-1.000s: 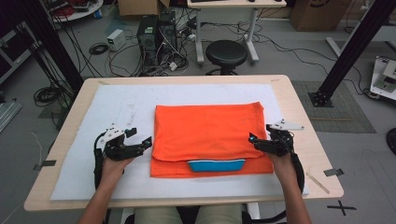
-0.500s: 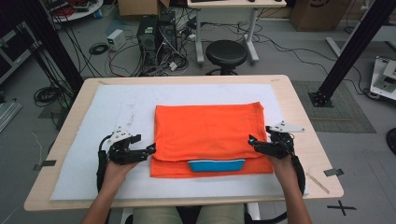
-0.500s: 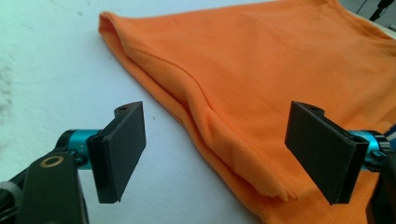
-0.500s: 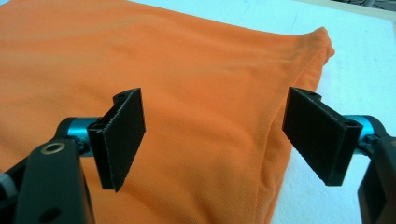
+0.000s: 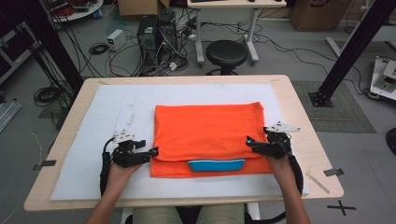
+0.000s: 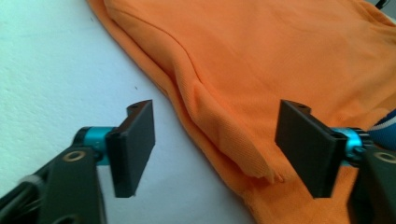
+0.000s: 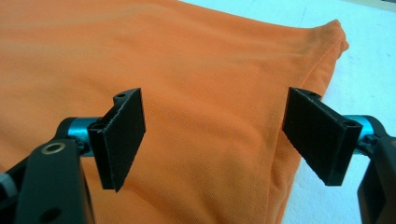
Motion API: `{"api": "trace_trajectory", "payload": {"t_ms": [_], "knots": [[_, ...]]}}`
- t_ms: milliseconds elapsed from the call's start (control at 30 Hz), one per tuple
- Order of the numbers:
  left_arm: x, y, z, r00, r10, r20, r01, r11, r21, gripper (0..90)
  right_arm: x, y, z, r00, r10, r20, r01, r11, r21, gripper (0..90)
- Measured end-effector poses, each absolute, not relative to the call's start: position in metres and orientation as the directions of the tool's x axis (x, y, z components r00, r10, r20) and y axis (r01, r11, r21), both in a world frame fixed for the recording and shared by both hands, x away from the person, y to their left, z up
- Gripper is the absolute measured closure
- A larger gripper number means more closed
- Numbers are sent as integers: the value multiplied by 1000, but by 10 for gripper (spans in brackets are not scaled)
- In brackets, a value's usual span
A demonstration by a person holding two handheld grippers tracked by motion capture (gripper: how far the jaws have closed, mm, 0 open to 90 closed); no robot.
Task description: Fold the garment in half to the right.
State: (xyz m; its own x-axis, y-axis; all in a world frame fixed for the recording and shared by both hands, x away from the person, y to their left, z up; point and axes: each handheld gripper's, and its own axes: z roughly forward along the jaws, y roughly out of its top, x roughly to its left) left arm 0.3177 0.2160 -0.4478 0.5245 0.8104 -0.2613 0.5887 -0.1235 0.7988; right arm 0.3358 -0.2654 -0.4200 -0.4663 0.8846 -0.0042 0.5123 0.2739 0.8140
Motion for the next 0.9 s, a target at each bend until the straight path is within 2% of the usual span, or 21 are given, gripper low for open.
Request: {"api": "trace_trajectory", "payload": {"t_ms": [200, 400, 567, 767, 900], "knots": [[316, 205, -453, 513, 827, -230, 617, -170, 768, 451, 336, -265, -421, -470, 883, -4, 515, 278, 811, 218], [312, 199, -454, 504, 845, -180, 612, -203, 765, 512, 336, -265, -421, -465, 885, -6, 521, 280, 806, 218], [308, 194, -453, 491, 854, -172, 614, -200, 763, 596, 337, -260, -422, -491, 871, 11, 530, 289, 797, 253], [304, 189, -453, 493, 857, -151, 603, -211, 769, 713, 338, -249, -420, -521, 853, 21, 520, 298, 801, 234], [305, 190, -454, 497, 853, -162, 609, -210, 765, 759, 340, -241, -417, -544, 839, 21, 508, 309, 804, 216]]}}
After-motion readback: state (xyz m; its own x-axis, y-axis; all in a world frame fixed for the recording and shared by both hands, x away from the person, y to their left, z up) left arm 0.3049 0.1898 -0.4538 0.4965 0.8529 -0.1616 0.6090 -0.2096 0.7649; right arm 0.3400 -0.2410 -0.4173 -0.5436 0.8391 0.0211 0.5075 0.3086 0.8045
